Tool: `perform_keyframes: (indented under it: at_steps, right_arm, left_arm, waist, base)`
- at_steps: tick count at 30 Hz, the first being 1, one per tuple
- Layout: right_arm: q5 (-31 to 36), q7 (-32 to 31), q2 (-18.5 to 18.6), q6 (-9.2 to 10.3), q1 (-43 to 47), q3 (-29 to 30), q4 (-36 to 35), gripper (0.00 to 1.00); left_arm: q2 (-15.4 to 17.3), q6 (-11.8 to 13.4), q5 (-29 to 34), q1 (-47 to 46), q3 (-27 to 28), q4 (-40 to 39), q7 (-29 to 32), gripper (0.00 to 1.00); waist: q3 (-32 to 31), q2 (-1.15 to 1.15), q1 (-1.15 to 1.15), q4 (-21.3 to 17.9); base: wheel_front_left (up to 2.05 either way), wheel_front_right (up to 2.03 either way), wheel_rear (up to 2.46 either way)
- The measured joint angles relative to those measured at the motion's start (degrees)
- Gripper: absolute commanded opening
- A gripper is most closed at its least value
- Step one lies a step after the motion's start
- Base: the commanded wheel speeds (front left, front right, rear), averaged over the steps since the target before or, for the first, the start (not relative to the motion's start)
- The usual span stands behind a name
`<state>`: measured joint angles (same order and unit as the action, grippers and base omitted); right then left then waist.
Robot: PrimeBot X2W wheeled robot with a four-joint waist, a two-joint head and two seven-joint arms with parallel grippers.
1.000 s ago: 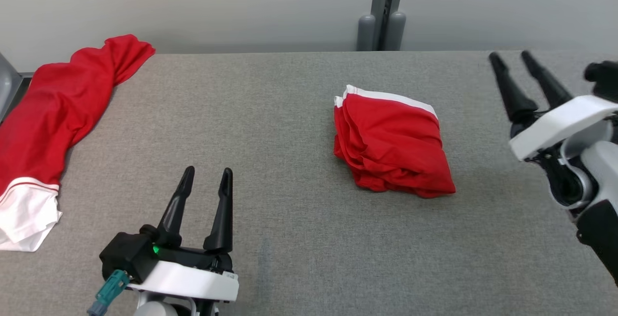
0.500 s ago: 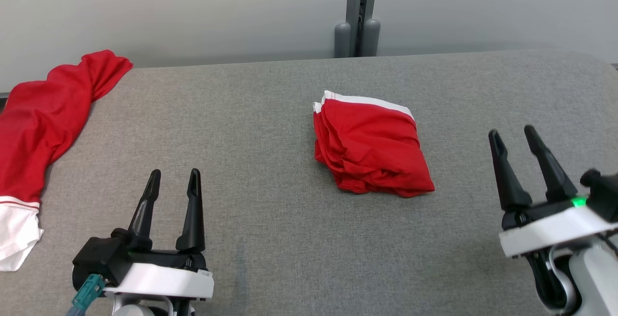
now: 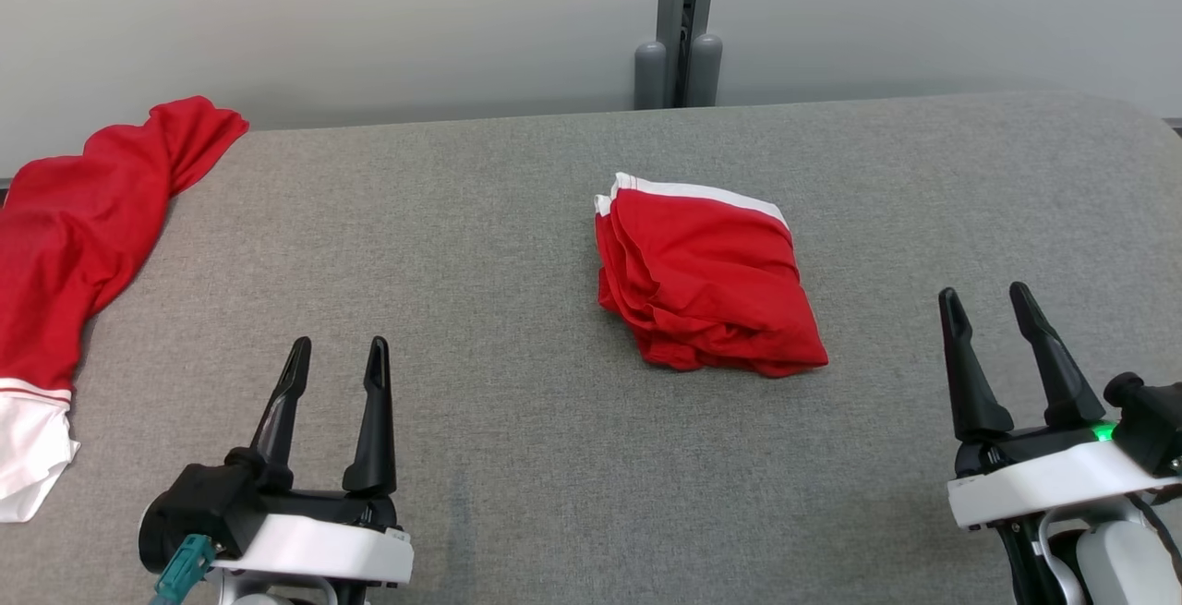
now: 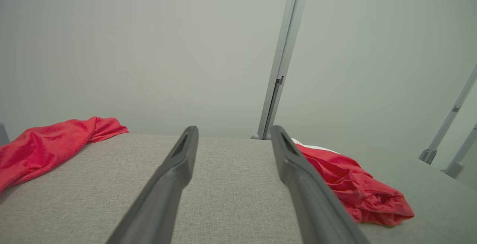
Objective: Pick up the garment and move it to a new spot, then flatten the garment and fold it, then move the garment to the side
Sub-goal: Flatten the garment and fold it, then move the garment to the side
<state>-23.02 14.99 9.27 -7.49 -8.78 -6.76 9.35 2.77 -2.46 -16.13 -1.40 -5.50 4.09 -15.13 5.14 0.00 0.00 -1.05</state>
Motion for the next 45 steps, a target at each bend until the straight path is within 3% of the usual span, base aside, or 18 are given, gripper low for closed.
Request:
perform_keyframes:
  at_steps: [21,25,36,45]
  right_arm:
    - [1.2,0.0,-0.2,0.0,-1.6,2.3,2.1,1.0]
    - [-1.1,-1.4,0.2,0.0,-6.9,-0.1,8.9,1.0]
    - [-12.0,-19.2,4.0,0.0,-26.8,-7.1,35.5,1.0]
    - [-22.2,-32.8,3.5,0.0,-34.1,-6.2,50.1,1.0]
  left_arm:
    - [0.0,0.5,0.6,0.0,-0.5,-0.5,0.0,1.0]
    - [0.0,0.5,0.6,-0.3,-1.4,-0.6,0.0,1.0]
    - [0.0,0.6,-0.6,-2.9,-4.2,-0.3,0.0,1.0]
    - [0.0,1.4,-1.1,-3.8,-5.4,-0.3,0.0,1.0]
  waist:
    - [0.2,0.0,0.0,0.9]
    - [1.1,0.0,0.0,1.7]
    - [4.6,0.0,0.0,8.5]
    - [6.5,0.0,0.0,13.6]
  base:
    - [0.0,0.0,0.0]
    - [0.0,0.0,0.0]
    - [0.0,0.0,0.0]
    - [0.0,0.0,0.0]
